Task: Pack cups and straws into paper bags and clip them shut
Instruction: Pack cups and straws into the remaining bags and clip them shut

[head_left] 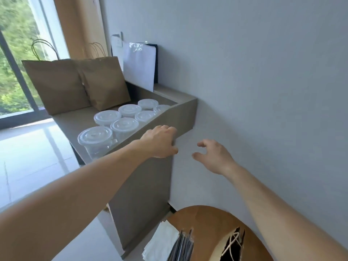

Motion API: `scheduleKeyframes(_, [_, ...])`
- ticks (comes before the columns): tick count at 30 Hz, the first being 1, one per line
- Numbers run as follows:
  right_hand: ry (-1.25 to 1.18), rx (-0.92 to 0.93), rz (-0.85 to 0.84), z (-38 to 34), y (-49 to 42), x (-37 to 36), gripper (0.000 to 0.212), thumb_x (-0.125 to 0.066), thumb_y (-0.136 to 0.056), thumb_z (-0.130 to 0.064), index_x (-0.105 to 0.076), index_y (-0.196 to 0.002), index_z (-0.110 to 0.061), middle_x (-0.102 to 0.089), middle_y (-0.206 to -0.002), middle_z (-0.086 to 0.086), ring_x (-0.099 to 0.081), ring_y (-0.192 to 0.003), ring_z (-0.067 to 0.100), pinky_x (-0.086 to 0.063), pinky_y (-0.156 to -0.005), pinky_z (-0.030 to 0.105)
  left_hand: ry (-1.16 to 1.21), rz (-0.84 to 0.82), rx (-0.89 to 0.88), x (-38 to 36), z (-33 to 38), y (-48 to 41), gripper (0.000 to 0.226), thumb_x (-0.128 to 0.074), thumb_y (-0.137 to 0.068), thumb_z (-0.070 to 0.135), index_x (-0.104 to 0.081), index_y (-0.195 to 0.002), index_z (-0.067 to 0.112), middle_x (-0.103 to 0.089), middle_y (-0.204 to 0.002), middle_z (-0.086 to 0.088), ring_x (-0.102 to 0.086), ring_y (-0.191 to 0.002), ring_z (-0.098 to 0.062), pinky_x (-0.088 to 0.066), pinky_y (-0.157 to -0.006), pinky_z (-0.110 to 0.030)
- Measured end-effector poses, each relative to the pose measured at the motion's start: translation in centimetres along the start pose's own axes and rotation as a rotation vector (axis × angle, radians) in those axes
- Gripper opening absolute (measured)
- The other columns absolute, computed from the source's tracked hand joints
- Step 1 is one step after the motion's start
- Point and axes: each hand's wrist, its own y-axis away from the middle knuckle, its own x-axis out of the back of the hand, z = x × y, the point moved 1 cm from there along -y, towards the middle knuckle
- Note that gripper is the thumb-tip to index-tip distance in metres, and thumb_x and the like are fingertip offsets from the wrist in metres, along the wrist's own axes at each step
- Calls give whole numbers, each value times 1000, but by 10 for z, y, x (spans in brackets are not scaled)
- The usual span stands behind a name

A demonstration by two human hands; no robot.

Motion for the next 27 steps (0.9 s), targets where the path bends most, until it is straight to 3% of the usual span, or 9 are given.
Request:
scheduleKeyframes(4, [-26, 100, 38, -57, -30, -1, 49, -66, -89, -38, -56, -133, -18, -56, -137, 0, -52, -125, 17, -38, -97, 26, 24, 113, 66, 37, -64, 5, 54, -58, -84, 43, -47, -134, 22, -52, -133, -2, -47, -125, -26, -41, -83, -38])
scheduleKeyframes(9, [-15, 203, 14, -136, -68, -27, 52, -67, -86, -43, -57, -132, -21, -59, -133, -5, -54, -123, 13, -40, -99, 28, 23, 142, 165, 62, -162, 14, 64, -59, -87, 46, -39, -145, 25, -45, -146, 2, -38, -135, -21, -38, -95, -37])
scheduleKeyframes(12, [-33, 265, -82, -181, -87, -48, 58, -69, -83, -46, -54, -134, -22, -56, -135, -7, -52, -126, 13, -41, -99, 28, 19, 125, 193, 73, -216, 16, 60, -60, -88, 46, -43, -142, 28, -47, -143, 2, -41, -131, -21, -39, -93, -36])
scheduleKeyframes(16, [34, 323, -255, -235, -102, -80, 84, -74, -74, -58, -44, -144, -25, -46, -146, -8, -45, -132, 14, -37, -97, 26, 9, 89, 234, 74, -266, 17, 65, -59, -89, 47, -37, -147, 26, -42, -148, 1, -40, -134, -23, -41, -102, -39])
scheduleKeyframes(21, [281, 339, -374, -275, -108, -108, 105, -77, -61, -70, -32, -148, -32, -38, -148, -9, -37, -136, 15, -34, -97, 29, 43, 62, 222, 69, -303, 14, 70, -62, -88, 46, -35, -149, 26, -41, -148, 1, -39, -135, -22, -41, -103, -40])
scheduleKeyframes(27, [383, 324, -412, -286, -108, -113, 107, -80, -62, -64, -26, -149, -34, -35, -150, -9, -32, -138, 17, -29, -103, 31, 66, 68, 162, 65, -314, 3, 70, -61, -88, 45, -35, -149, 26, -41, -149, 3, -38, -136, -21, -40, -100, -37])
